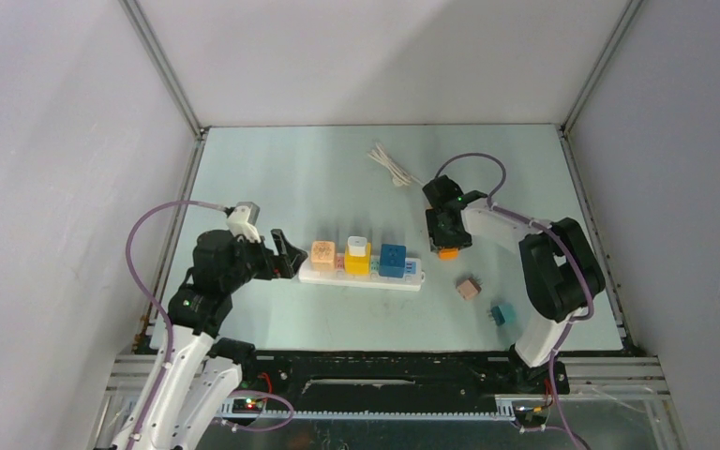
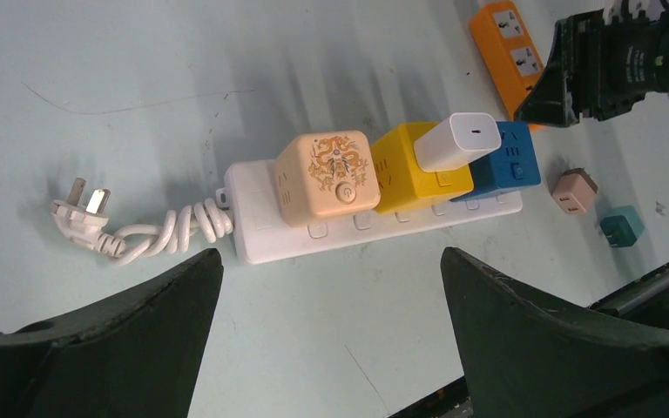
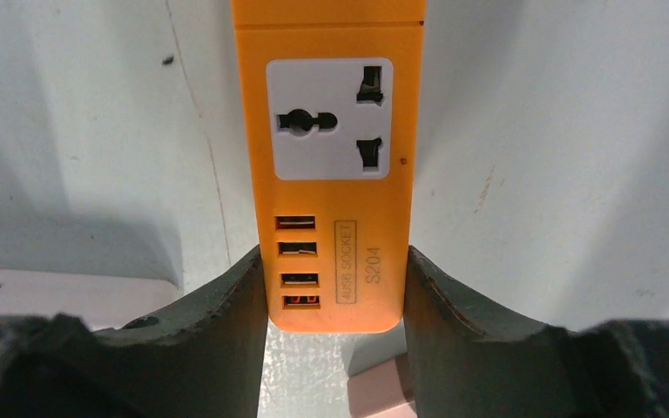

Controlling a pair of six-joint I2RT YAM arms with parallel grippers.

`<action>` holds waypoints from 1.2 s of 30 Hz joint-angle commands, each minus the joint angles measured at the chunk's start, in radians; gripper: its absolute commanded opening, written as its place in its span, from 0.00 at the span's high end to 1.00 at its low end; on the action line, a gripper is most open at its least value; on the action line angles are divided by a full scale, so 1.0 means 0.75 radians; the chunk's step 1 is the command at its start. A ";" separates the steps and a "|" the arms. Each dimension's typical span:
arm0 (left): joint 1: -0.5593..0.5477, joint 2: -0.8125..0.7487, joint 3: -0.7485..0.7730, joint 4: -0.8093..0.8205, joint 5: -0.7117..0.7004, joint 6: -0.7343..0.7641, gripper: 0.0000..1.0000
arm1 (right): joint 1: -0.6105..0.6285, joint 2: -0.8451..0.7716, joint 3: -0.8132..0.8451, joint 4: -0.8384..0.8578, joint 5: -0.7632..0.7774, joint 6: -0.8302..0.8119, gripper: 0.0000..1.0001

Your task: Insert the plug

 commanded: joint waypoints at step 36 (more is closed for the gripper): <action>0.011 -0.031 -0.020 0.044 0.056 -0.010 0.02 | -0.171 -0.952 -0.579 0.045 -0.139 0.332 0.29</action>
